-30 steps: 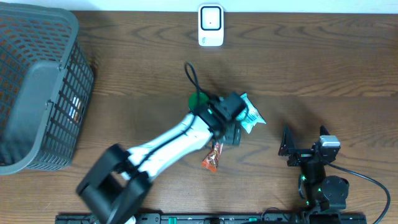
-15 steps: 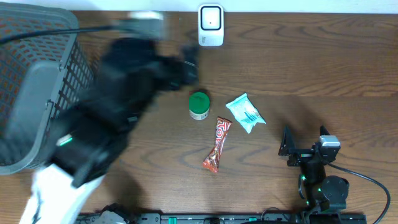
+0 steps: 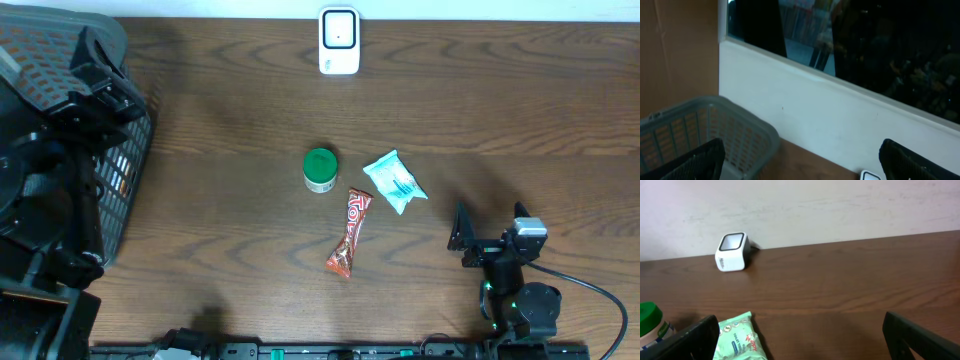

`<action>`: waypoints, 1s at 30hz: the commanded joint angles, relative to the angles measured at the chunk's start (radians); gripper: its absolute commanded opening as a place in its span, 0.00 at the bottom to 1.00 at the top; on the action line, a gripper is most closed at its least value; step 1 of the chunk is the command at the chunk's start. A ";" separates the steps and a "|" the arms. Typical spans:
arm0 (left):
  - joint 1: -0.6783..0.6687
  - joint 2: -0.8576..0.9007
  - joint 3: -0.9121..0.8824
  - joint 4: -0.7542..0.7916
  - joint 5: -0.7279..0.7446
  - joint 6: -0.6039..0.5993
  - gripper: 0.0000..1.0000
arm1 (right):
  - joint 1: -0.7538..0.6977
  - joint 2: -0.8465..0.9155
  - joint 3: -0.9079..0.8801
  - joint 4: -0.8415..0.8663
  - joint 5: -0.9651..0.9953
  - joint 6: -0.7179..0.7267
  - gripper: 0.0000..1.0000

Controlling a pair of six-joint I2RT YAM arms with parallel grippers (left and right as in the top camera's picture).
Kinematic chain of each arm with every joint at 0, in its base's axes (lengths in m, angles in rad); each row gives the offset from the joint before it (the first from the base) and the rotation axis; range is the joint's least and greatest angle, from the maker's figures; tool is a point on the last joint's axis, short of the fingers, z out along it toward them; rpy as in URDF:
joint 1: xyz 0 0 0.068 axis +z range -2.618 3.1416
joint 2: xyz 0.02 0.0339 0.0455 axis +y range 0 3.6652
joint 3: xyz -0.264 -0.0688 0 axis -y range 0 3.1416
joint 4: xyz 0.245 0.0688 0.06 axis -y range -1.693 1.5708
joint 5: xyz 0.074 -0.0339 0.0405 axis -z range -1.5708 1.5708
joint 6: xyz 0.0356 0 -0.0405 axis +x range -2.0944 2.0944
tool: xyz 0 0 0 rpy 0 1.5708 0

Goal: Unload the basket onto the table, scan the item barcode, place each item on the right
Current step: 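Move the left gripper into the basket and grasp the orange Kleenex pack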

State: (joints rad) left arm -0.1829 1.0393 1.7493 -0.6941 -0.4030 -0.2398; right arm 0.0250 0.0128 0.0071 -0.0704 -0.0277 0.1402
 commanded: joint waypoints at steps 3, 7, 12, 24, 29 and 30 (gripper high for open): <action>0.008 0.012 0.011 0.074 -0.018 0.202 0.98 | 0.008 -0.003 -0.002 -0.003 0.003 0.001 0.99; 0.010 0.024 0.011 0.136 -0.106 0.256 0.98 | 0.008 -0.003 -0.002 -0.003 0.003 0.001 0.99; 0.010 0.059 0.011 0.211 -0.183 0.348 0.98 | 0.008 -0.003 -0.002 -0.003 0.003 0.001 0.99; 0.206 0.221 0.002 0.285 -0.192 0.273 0.98 | 0.008 -0.003 -0.002 -0.003 0.003 0.001 0.99; 0.362 0.334 0.002 0.284 -0.181 0.140 0.98 | 0.008 -0.003 -0.002 -0.003 0.003 0.001 0.99; 0.387 0.355 0.002 0.283 -0.181 0.121 0.98 | 0.008 -0.003 -0.002 -0.003 0.003 0.001 0.99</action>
State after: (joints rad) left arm 0.1291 1.3365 1.7493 -0.4129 -0.5758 -0.0055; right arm 0.0250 0.0128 0.0071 -0.0704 -0.0277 0.1402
